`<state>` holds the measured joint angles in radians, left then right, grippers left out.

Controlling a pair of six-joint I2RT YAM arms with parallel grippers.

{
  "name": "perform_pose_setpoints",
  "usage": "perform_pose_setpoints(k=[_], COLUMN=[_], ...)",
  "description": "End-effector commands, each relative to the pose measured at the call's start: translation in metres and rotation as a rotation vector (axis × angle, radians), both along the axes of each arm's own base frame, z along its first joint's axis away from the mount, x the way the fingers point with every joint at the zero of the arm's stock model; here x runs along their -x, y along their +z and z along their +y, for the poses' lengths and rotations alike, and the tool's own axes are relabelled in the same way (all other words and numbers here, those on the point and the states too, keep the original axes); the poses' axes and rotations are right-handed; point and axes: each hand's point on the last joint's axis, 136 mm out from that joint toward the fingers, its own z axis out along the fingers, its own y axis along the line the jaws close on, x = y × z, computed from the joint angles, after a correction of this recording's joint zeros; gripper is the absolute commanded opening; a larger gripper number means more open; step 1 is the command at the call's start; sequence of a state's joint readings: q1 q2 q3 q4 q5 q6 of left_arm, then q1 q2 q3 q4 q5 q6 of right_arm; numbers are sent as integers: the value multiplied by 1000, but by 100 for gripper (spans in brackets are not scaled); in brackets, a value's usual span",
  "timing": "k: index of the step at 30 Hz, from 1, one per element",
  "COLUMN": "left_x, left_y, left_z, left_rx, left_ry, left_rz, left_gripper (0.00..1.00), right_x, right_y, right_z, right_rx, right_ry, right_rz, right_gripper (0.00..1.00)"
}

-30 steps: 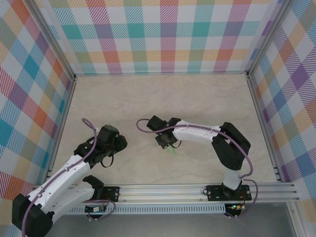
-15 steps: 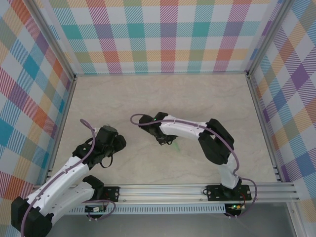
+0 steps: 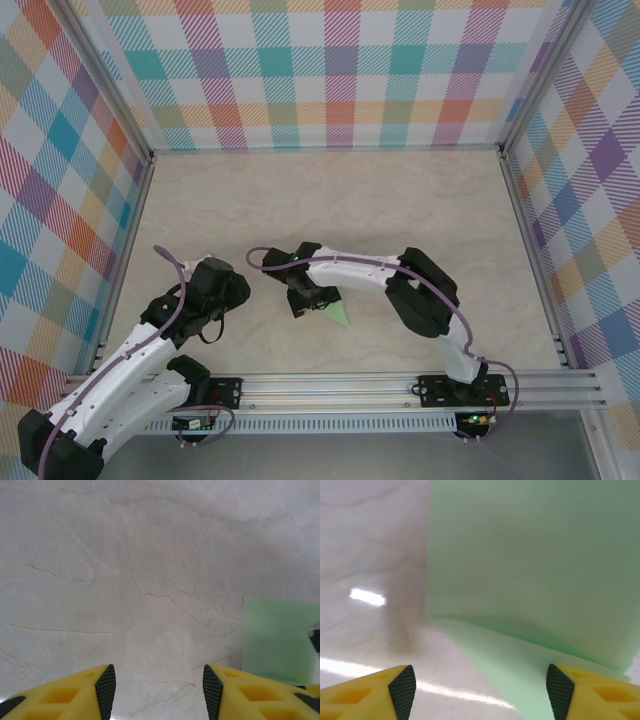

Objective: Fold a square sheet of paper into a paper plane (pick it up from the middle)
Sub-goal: Fold the wing for the fifth time at the center of the table.

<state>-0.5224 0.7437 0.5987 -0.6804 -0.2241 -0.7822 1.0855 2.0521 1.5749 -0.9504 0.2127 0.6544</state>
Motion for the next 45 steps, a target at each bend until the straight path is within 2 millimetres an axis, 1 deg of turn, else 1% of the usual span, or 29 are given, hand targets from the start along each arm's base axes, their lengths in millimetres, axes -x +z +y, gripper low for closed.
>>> perform_pose_setpoints(k=[1, 2, 3, 4, 5, 6, 7, 8, 9, 10, 11, 12, 13, 16, 19, 24, 26, 34, 37, 45], left_x=[1, -1, -2, -4, -6, -8, -11, -13, -16, -18, -20, -23, -25, -32, -36, -40, -45, -48, -51, -57], left_y=[-7, -8, -9, -11, -12, -14, -15, -17, -20, -23, -25, -27, -30, -34, -39, -47, -47, -59, -61, -58], left_z=[-4, -9, -15, -22, -29, -37, -45, -52, -60, -66, -72, -78, -84, -98, -107, -115, -122, -133, -136, -147], left_rx=[24, 40, 55, 71, 89, 113, 138, 161, 187, 208, 225, 242, 260, 294, 305, 311, 328, 319, 317, 333], left_ry=[-14, -29, -48, -71, -89, -111, -132, -148, -163, -174, -186, -198, -209, -235, -245, -250, -259, -274, -278, -288], left_rz=[25, 33, 44, 56, 66, 79, 89, 98, 109, 124, 135, 147, 162, 194, 222, 253, 241, 283, 289, 289], left_gripper=[54, 54, 54, 55, 55, 55, 55, 55, 56, 56, 56, 56, 56, 57, 57, 58, 59, 59, 60, 60], right_x=[0, 1, 2, 0, -2, -5, -9, -10, -12, -14, -15, -16, -16, -14, -11, -12, -14, -22, -24, -23], right_y=[60, 69, 77, 82, 87, 90, 91, 92, 92, 89, 85, 80, 75, 62, 51, 29, 21, -9, -21, -35], right_z=[27, 25, 23, 19, 13, 6, -2, -6, -10, -14, -18, -21, -24, -28, -31, -33, -35, -48, -54, -63], right_rx=[-293, -342, -410, -471, -527, -587, -645, -701, -760, -789, -801, -812, -811, -822, -797, -764, -749, -756, -760, -813], right_ry=[20, 21, 21, 14, 4, -19, -43, -51, -56, -66, -71, -73, -84, -84, -78, -85, -98, -152, -179, -232], right_rz=[-29, -26, -19, -14, -12, -2, 18, 45, 84, 110, 127, 152, 172, 218, 238, 270, 275, 318, 329, 379], right_gripper=[78, 77, 74, 71, 67, 58, 50, 45, 37, 28, 21, 16, 14, 14, 15, 16, 16, 16, 17, 18])
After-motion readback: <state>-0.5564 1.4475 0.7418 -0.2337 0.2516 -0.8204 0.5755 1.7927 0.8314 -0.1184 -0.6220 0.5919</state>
